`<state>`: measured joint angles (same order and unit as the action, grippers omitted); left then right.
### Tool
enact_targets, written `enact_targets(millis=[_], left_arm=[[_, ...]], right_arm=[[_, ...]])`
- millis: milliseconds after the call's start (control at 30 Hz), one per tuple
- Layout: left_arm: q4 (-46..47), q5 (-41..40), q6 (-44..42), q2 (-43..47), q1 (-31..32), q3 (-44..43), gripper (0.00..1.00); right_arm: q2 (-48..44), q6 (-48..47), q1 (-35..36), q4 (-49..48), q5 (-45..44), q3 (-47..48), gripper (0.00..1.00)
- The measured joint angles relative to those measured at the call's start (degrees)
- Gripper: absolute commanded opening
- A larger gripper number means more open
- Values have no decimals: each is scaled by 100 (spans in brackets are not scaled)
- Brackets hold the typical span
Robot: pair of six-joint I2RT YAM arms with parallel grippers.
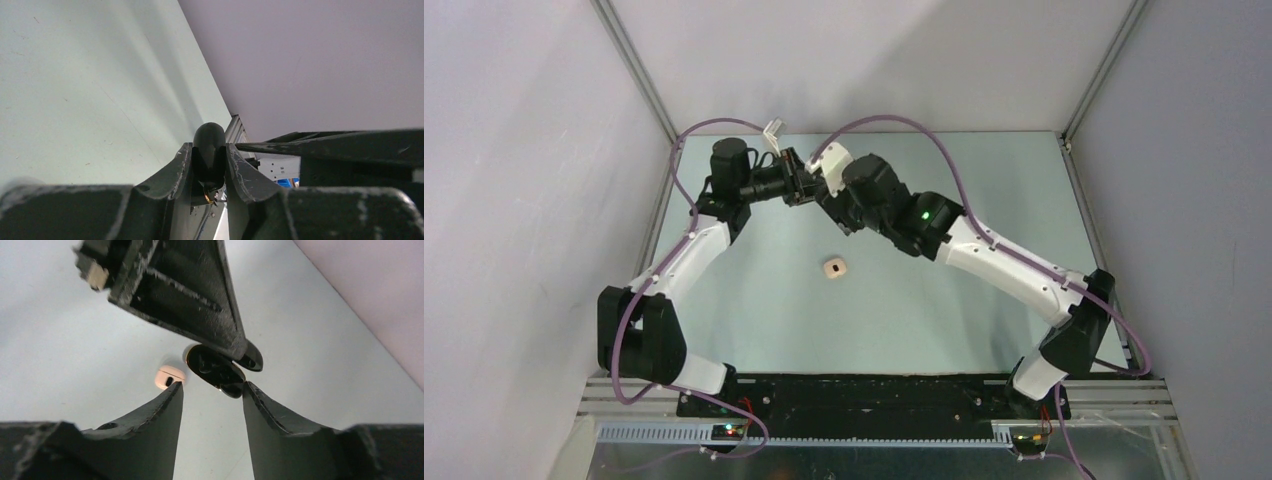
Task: Insert the wireless bluetooth earbuds into the charging case
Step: Adjust the earbud with the charging case.
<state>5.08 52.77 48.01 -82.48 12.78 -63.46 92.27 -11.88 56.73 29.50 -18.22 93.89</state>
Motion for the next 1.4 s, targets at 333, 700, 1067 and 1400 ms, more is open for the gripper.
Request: enact_targets(millis=[333,700,1067,1400], left_arm=[[125,107,-216,-2,-7,173,0],[420,931,-431,-236,7,199,0],[516,1768,-804,-238,323,199,0],[518,1974,-863,-223,389,199,0]], right_arm=[[-52,938,-1449,1150,2715,1585,66],[-901,-149,-2035,1086,5073,61,65],[-522,-1141,-2072,894,5595,-219,61],[-385,-1464,-1956,901,5764,-219,61]])
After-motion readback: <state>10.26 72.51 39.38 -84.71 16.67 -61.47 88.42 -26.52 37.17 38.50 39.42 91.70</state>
